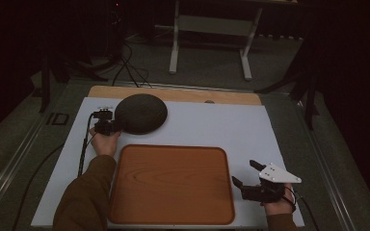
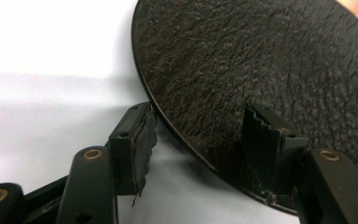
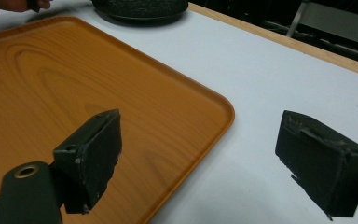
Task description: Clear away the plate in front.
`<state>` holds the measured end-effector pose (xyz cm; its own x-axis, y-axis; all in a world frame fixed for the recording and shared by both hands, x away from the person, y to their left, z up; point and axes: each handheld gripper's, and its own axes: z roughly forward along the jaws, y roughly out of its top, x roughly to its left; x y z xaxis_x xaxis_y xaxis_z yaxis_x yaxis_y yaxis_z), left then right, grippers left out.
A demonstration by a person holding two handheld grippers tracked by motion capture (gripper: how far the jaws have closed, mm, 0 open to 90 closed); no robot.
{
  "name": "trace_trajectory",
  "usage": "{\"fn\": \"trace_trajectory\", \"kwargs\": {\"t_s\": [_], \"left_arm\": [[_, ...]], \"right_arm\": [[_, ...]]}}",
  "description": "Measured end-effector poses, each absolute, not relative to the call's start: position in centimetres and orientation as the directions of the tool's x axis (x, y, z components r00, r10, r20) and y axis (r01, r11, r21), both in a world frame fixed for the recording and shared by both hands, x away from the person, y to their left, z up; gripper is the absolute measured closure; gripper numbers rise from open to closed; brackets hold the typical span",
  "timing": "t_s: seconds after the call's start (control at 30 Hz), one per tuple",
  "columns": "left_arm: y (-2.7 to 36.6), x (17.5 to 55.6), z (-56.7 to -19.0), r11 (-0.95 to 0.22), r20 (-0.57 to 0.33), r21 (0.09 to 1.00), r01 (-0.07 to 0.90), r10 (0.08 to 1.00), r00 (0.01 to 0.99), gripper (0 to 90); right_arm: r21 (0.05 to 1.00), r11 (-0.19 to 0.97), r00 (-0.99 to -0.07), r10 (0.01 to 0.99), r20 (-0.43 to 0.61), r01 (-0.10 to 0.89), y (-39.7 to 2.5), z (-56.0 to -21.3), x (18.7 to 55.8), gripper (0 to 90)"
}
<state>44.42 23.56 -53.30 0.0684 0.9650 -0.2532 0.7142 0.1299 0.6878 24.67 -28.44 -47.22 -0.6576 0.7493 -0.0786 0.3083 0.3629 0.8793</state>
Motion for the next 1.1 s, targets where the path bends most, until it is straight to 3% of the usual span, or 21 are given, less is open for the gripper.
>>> {"fn": "trace_trajectory", "kwargs": {"t_s": [0.13,0.67,0.9,1.1], "left_arm": [[23.5,44.8,-53.5,0.152,-0.293,0.666,0.730,0.954,0.069,41.3],[22.7,45.1,-52.8,0.230,-0.299,0.618,0.751,0.953,-0.046,49.9],[23.2,45.1,-52.6,0.317,-0.380,0.584,0.747,0.920,-0.094,60.3],[23.5,45.5,-53.2,0.354,-0.462,0.555,0.753,0.884,-0.075,55.9]], "right_arm": [[0.877,0.364,-0.656,0.750,-0.078,0.312,-28.5,-47.2,24.7,14.2],[0.867,0.386,-0.670,0.737,-0.084,0.316,-28.3,-47.3,24.7,14.3],[0.866,0.387,-0.672,0.736,-0.083,0.317,-28.3,-47.3,24.7,14.3],[0.864,0.389,-0.671,0.737,-0.084,0.320,-28.3,-47.3,24.7,14.3]]}}
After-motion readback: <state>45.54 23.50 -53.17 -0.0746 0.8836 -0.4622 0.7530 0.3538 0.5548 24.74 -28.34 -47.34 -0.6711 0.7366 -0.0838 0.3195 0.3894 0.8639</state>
